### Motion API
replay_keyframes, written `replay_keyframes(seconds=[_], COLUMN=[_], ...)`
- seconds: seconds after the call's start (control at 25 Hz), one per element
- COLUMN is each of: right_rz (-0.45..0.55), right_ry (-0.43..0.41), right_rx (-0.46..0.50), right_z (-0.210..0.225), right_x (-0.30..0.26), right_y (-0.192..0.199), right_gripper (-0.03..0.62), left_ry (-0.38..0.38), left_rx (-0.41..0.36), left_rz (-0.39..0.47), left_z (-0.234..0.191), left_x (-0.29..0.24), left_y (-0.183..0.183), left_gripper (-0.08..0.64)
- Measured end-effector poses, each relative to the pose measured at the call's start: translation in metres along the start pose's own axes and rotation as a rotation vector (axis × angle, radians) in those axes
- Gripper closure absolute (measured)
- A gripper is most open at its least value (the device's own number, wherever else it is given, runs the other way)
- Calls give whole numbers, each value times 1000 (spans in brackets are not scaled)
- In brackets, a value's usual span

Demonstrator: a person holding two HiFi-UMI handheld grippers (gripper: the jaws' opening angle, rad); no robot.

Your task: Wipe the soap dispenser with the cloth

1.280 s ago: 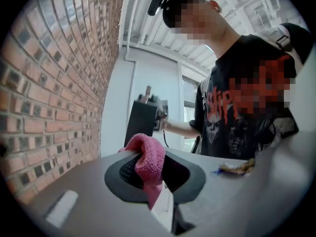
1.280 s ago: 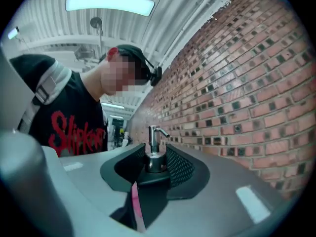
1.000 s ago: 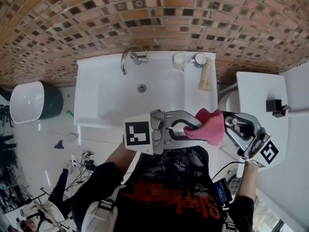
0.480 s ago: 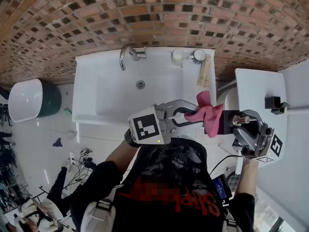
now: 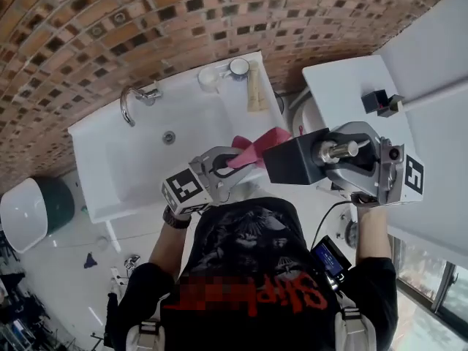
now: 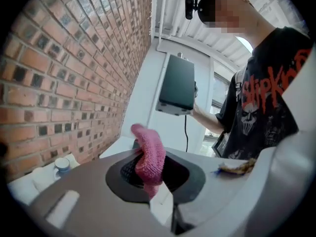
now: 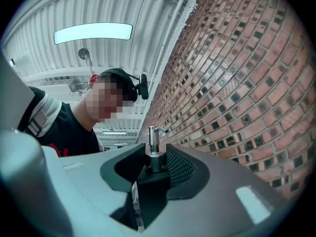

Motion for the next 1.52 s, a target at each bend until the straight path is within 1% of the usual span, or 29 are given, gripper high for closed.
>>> replay_keyframes(seconds=[0.12, 0.2, 0.28, 0.36, 0.4, 0.48, 0.56, 0.64, 0.72, 0.8, 0.88, 0.92, 1.0, 1.08, 1.16, 1.2, 1.24, 1.36, 1.52], right_rz=[8, 2, -4, -51, -85, -157, -232, -279, -291, -321, -386, -423, -473, -473, -434, -411, -393, -373, -372], right_ry=[6, 8, 8, 30, 48, 77, 95, 109, 129, 168, 204, 215, 234, 249, 265, 278, 294, 326, 353], right_rx=[-14, -36, -74, -98, -84, 0, 81, 106, 109, 135, 168, 178, 180, 164, 121, 98, 80, 65, 70], right_z=[1, 5, 11, 11, 9, 6, 5, 7, 8, 7, 7, 7, 7, 9, 10, 10, 10, 10, 7], right_x=[-2, -4, -11, -18, -19, -16, -15, -14, -9, -3, -4, -5, -4, -2, 0, 2, 3, 1, -2], right_y=[-1, 14, 37, 53, 56, 57, 58, 58, 57, 59, 66, 71, 81, 89, 91, 90, 88, 84, 78], right_gripper=[459, 459, 459, 459, 459, 457, 457, 459, 460, 460, 460, 460, 460, 460, 460, 460, 460, 460, 460], left_ry=[70, 116, 135, 130, 127, 131, 129, 124, 148, 197, 223, 213, 161, 107, 70, 59, 49, 18, -6], left_rx=[27, 22, 15, 7, -1, -7, 20, 57, 73, 58, 27, 13, -11, -50, -103, -119, -118, -72, -26], left_rz=[-20, -1, 27, 27, 14, 0, 8, 10, -17, -57, -54, -30, 34, 74, 60, 49, 47, 59, 19], left_z=[6, 9, 10, 11, 10, 8, 4, 2, 7, 17, 28, 34, 45, 53, 54, 53, 52, 47, 39], left_x=[-23, -29, -25, -23, -24, -25, -21, -19, -24, -30, -31, -30, -27, -21, -19, -21, -23, -27, -31], left_y=[14, 14, 8, 2, 3, 8, 15, 22, 27, 30, 22, 13, -15, -45, -61, -63, -62, -51, -32], left_gripper=[514, 514, 514, 514, 514, 514, 514, 514, 514, 514, 514, 514, 514, 514, 514, 514, 514, 514, 514])
Point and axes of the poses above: the fingertips, and each gripper's own axes: x backward along the fingers, z to its right, y out of its underside, the point moved 10 cm from there along x, backward along the fingers, and after that the axes turned 8 degrees about x, right-handed, at the moved point
